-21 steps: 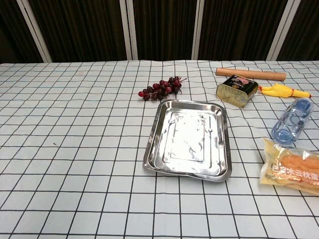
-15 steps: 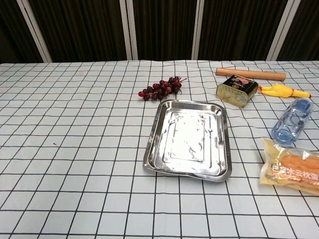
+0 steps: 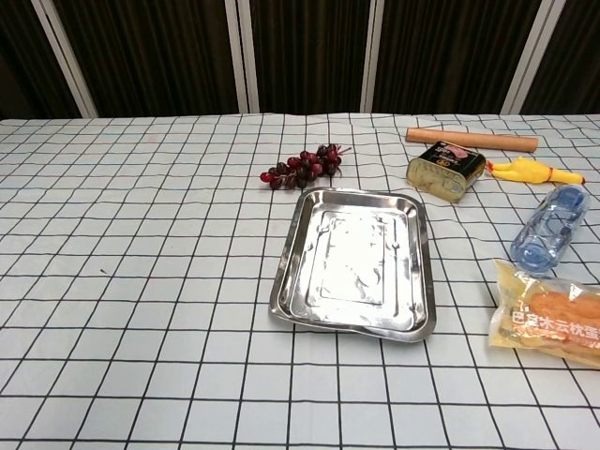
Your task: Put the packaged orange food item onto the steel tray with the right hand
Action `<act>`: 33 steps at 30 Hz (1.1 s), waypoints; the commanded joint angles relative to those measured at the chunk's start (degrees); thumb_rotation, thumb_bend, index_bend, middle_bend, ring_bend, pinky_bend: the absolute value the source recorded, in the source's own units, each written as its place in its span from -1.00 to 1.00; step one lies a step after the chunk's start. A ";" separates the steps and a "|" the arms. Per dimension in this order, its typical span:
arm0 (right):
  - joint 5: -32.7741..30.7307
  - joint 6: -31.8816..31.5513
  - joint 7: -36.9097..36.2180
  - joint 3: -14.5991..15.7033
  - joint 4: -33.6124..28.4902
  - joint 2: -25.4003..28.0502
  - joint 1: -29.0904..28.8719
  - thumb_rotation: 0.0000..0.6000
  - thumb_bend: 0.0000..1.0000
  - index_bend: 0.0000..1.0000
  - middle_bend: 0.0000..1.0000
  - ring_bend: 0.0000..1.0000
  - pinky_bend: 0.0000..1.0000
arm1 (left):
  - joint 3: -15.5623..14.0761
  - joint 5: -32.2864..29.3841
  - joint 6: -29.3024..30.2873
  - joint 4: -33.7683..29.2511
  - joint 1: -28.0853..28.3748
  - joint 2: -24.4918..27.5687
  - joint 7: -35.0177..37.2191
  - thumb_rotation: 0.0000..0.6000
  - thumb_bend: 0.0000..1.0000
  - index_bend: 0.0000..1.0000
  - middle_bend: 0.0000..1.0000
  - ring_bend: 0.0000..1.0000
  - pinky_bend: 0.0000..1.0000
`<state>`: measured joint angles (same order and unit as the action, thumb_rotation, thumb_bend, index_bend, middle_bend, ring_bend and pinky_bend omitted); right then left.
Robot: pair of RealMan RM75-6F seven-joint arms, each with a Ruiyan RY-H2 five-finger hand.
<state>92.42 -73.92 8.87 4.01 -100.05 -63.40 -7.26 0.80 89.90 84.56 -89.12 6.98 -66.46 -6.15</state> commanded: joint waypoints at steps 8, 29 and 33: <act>-2.49 4.01 3.54 -2.13 5.87 -9.83 -2.82 1.00 -0.35 -1.00 -1.00 -1.00 -1.00 | -0.37 0.15 -1.04 0.20 0.51 -0.59 -0.86 1.00 -0.89 -1.00 -1.00 -1.00 -0.93; -7.38 9.66 1.93 -3.17 11.96 -17.53 -6.08 1.00 -0.39 -1.00 -1.00 -1.00 -0.72 | -0.15 -1.13 -2.09 0.03 0.94 -1.08 -2.58 1.00 -0.90 -1.00 -1.00 -1.00 -0.93; -7.38 9.10 0.11 -3.54 12.92 -18.17 -6.27 1.00 -0.39 -1.00 -0.93 -0.93 -0.35 | -0.16 -1.13 -2.04 -0.03 0.94 -0.99 -2.52 1.00 -0.90 -1.00 -1.00 -1.00 -0.93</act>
<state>84.99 -64.58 9.35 0.61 -87.39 -81.35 -13.45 0.64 88.76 82.52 -89.15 7.92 -67.45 -8.67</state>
